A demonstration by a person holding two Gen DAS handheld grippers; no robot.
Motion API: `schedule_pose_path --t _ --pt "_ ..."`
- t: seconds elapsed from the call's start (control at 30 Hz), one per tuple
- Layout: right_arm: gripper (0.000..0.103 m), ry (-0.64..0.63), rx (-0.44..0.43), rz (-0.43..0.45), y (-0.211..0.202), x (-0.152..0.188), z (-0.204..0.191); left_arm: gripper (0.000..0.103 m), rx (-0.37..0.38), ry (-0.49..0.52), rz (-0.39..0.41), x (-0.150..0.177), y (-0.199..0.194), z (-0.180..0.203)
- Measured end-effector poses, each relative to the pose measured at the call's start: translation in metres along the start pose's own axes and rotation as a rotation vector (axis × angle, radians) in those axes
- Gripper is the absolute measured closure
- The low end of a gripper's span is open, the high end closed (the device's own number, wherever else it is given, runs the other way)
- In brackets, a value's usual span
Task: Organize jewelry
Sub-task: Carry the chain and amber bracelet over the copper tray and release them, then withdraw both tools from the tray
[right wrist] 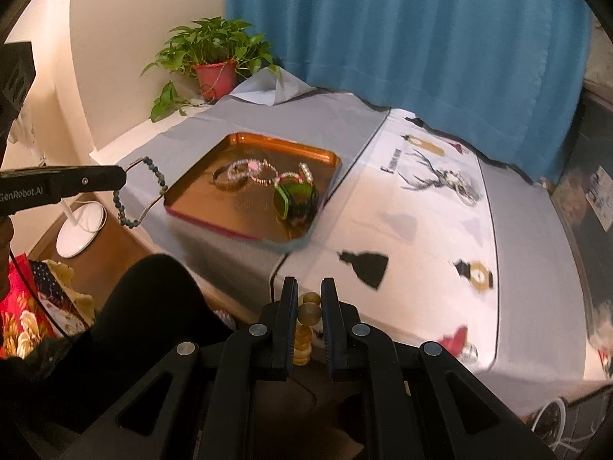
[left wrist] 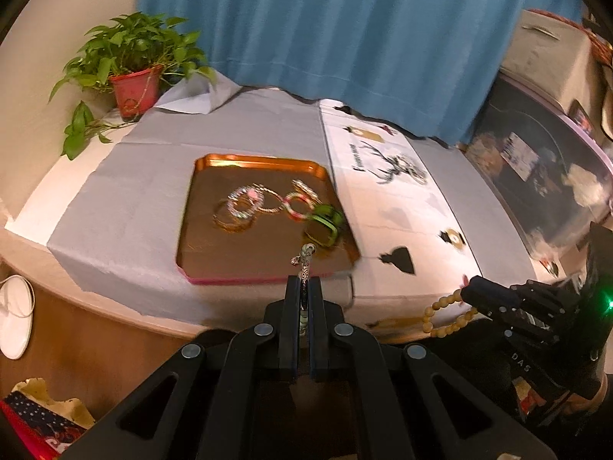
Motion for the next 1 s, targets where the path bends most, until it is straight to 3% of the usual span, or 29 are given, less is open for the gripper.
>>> schedule_pose_path --t 0.37,0.67,0.9,0.97,1.0 --pt "0.09 -0.039 -0.092 0.042 0.076 -0.08 -0.01 0.102 -0.041 -0.022 0.009 -0.063 0.055 -0.031" --pt "0.09 -0.052 -0.09 0.111 0.156 -0.159 0.008 0.102 -0.076 0.004 0.041 -0.134 0.126 -0.047" --pt "0.09 -0.024 -0.138 0.077 0.22 -0.181 0.017 0.102 -0.092 -0.019 -0.007 -0.152 0.185 -0.064" --pt "0.089 -0.014 -0.15 0.07 0.231 -0.18 0.017 0.099 -0.122 -0.014 -0.012 -0.154 0.197 -0.071" --pt "0.087 -0.005 -0.149 0.054 0.238 -0.179 0.018 0.087 -0.141 -0.009 -0.013 -0.154 0.199 -0.073"
Point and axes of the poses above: each gripper's, at about its wrist camera, not at the fingertips, and y roughly the way its jaws point, z to its right, x to its underside, the point moved 6 cm from there along y, roughly the way its jaws point, and after that the axes turned 10 degrees about -y, right-handed, at the moved point
